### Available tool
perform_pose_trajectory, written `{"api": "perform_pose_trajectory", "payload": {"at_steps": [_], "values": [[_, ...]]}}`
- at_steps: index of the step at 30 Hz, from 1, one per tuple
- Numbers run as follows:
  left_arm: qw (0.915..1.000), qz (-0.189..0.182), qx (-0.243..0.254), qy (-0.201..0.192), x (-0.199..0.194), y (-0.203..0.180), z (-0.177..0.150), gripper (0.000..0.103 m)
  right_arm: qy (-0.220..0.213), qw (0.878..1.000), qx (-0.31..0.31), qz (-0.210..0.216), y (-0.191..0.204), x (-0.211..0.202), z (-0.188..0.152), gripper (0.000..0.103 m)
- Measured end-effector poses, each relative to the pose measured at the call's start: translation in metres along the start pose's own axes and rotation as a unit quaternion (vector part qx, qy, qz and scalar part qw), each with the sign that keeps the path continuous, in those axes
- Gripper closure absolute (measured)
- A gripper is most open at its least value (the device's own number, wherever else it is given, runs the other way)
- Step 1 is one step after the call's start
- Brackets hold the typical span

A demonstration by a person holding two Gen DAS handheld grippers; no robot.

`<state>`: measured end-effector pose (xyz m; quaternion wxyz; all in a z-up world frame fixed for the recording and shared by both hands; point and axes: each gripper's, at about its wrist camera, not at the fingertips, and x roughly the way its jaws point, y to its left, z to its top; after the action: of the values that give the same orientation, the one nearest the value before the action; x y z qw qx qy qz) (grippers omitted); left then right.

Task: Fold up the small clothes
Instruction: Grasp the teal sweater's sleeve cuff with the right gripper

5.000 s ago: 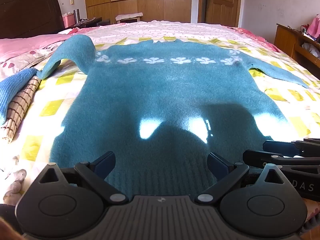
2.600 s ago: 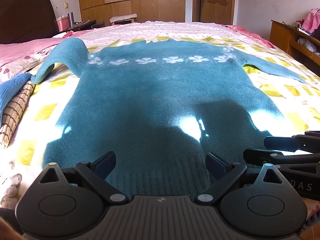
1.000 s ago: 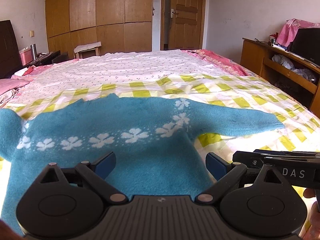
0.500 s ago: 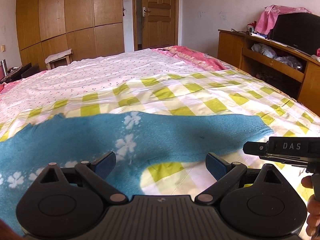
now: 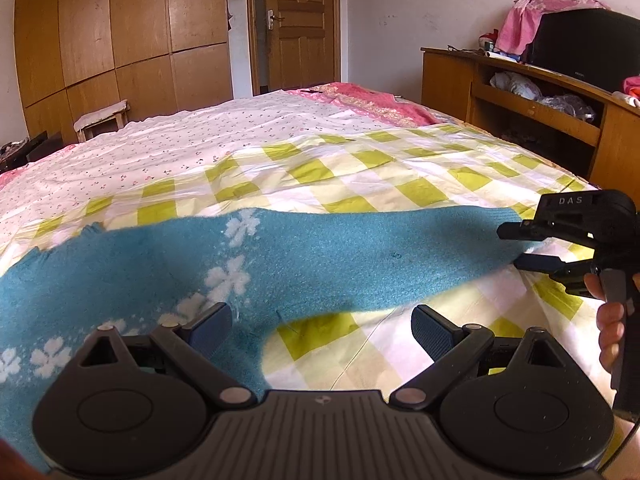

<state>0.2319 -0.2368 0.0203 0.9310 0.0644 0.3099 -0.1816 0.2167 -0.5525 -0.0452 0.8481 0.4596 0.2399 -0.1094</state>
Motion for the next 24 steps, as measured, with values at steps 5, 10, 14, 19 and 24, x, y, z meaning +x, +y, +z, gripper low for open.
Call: {"api": "perform_pose_trajectory", "payload": {"at_steps": [5, 10, 14, 19, 24], "values": [[1.0000, -0.005, -0.004, 0.004, -0.005, 0.004, -0.006, 0.002, -0.014, 0.999, 0.027, 0.019, -0.005, 0.004, 0.002, 0.062], [0.9999, -0.008, -0.007, 0.004, -0.014, 0.009, -0.011, 0.002, -0.001, 0.996, 0.074, 0.041, -0.013, -0.003, -0.002, 0.062], [0.9998, -0.009, -0.015, 0.005, -0.017, 0.013, -0.013, 0.002, 0.017, 0.995, 0.082, 0.051, -0.008, 0.003, -0.010, 0.062], [0.9999, -0.008, -0.010, 0.005, -0.020, 0.012, -0.014, 0.002, 0.009, 0.997, 0.068, 0.044, -0.003, 0.017, -0.009, 0.067], [0.9999, 0.002, -0.008, 0.009, -0.030, 0.019, -0.020, 0.002, 0.000, 0.996, 0.075, 0.046, -0.010, 0.027, -0.004, 0.084]]}}
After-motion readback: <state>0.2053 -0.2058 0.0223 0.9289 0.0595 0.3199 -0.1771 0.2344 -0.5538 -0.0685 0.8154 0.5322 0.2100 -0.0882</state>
